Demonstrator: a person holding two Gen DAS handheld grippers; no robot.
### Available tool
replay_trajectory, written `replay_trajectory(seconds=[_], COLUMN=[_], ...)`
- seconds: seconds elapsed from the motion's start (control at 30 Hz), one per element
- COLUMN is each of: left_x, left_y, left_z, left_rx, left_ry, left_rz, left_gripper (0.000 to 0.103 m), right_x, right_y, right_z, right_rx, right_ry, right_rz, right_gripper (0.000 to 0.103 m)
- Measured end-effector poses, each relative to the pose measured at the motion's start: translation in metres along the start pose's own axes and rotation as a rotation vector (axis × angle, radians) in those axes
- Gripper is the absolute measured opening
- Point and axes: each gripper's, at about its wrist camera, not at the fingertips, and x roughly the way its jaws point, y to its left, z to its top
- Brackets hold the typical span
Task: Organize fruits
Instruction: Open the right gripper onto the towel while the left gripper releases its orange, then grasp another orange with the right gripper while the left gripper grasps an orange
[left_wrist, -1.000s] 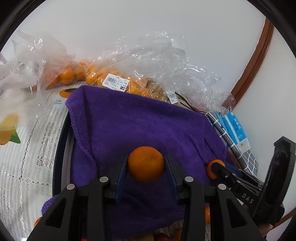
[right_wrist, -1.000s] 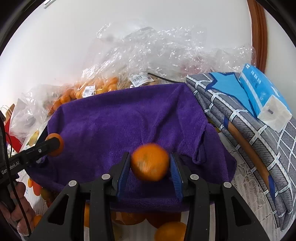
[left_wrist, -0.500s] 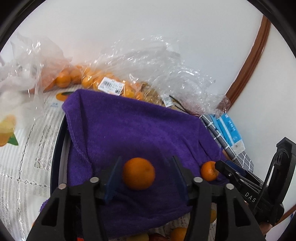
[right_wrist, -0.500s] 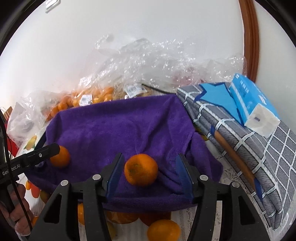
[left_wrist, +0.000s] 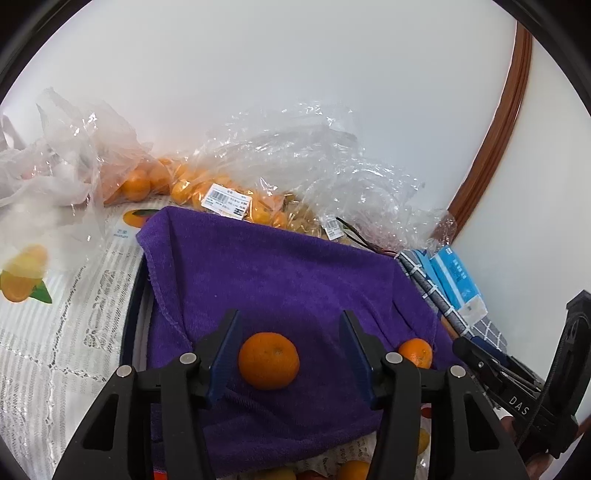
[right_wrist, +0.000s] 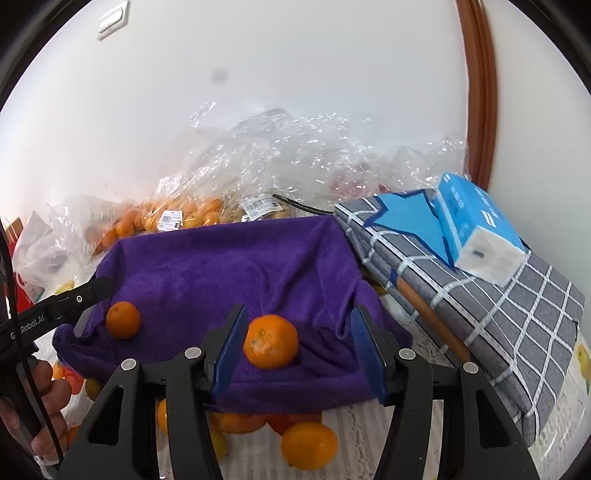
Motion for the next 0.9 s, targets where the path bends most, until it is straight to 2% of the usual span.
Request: replay_trajectory(seconds=[0.13,0.23,0.47,0.7,0.77,0.9], left_x=[0.002,0.002,0.001,0.001,-0.003,-0.005], left_y=[0.001,0.004,0.003,-0.001,0.0,0.006], left_z=[-0.001,-0.001,-0.002,-0.005,-0.004,-0.002], left_rx=[-0.008,-0.026,-0.018,0.009,0.015,-0.018], left_ry=[0.022,0.028,0.045,0.054,0.038,0.027], left_rz=[-0.014,-0.034,-0.042,-0.029,-0.016,-0.025], left_gripper=[0.041,0.041,0.041,0.046,0.049,0.054], right_x=[-0.007,-0.013,-0.021,-0.024,-0.021,-0.027], right_y=[-0.015,-0.024,-0.028,-0.024,-0.026,-0.027], right_z=[-0.007,-0.019,-0.034,-0.044,-0.049,-0.051], right_rx=[0.059,0.087,0.072,0.064,0.087,0.093], right_ry=[0.015,0.008,0.029,0.043,0.083,0.054], right_rz=[0.03,0.048,0.027,0.049,0.051,0.054], right_gripper=[0.057,0.058,0.057,0.057,0.053,0.053])
